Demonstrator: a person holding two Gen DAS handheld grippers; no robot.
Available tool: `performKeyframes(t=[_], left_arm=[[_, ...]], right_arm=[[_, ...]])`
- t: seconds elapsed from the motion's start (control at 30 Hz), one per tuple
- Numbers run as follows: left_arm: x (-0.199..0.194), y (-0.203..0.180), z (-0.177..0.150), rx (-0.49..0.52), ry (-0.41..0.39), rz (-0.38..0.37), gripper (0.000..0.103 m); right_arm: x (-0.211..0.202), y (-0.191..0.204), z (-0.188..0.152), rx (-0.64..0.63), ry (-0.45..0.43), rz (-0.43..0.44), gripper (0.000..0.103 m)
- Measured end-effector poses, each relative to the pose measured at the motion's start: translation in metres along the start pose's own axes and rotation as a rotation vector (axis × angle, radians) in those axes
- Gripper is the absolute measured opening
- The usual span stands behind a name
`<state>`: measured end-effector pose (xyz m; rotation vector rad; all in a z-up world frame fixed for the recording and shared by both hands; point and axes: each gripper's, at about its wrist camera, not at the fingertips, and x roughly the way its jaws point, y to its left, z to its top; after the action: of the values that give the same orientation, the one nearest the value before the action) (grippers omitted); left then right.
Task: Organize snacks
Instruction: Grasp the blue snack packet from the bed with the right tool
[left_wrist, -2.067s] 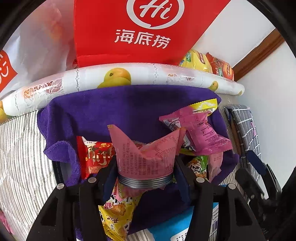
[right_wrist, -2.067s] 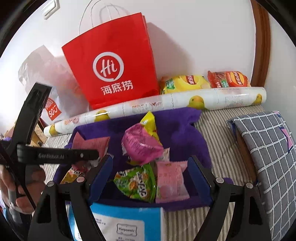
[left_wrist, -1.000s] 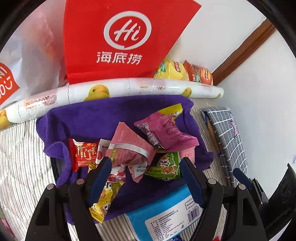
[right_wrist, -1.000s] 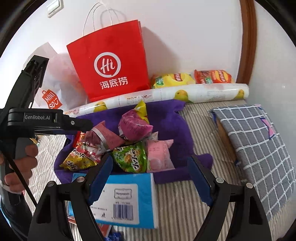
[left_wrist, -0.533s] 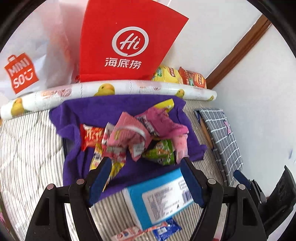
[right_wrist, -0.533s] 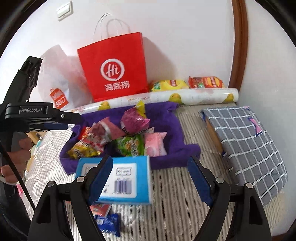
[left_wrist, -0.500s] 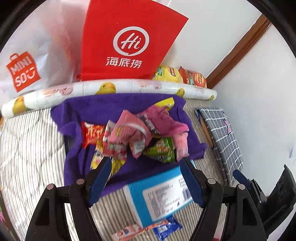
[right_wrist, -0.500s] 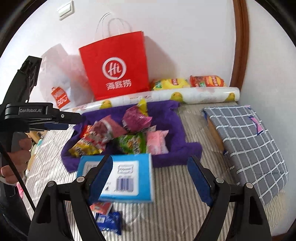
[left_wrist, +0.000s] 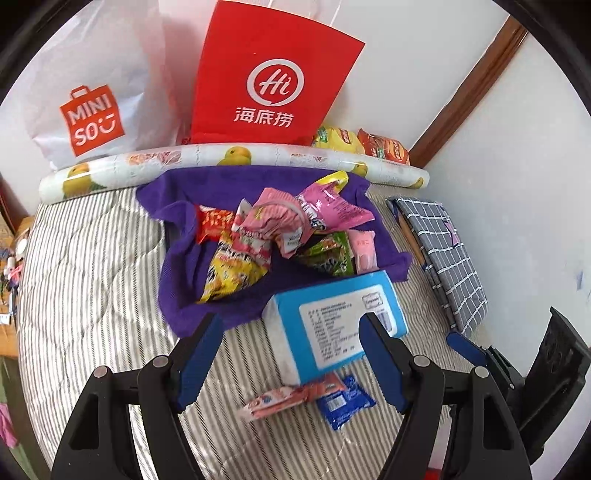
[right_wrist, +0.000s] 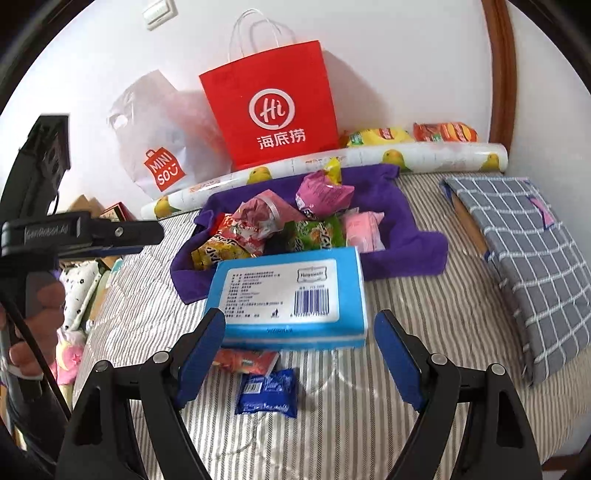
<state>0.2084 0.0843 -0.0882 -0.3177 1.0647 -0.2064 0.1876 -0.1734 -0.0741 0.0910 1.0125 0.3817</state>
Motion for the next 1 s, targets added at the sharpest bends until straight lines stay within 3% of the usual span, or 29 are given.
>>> performKeyframes(t=[0.3,0.63,0.83,0.93,1.0], left_arm=[[-0.001,0.024,-0.026,-0.048,-0.001,0.005,0.074],[0.007,0.045,-0.047,-0.091,0.013,0.009,0.074],[0.016,0.055,-0.057,-0.108,0.036,0.012,0.074],[0.019,0.057,-0.062,-0.109,0.043,0.017,0.074],[0.022,0.057,-0.064,-0.105,0.048,0.014,0.074]], right_arm=[[0.006,0.009,-0.021,-0.008,0.033,0.006,0.081],[0.050,0.032,-0.057,-0.090,0.169,0.032,0.075],[0.081,0.043,-0.077,-0.142,0.236,-0.023,0.075],[0.083,0.050,-0.081,-0.180,0.200,-0.060,0.075],[0.085,0.055,-0.084,-0.201,0.181,-0.096,0.070]])
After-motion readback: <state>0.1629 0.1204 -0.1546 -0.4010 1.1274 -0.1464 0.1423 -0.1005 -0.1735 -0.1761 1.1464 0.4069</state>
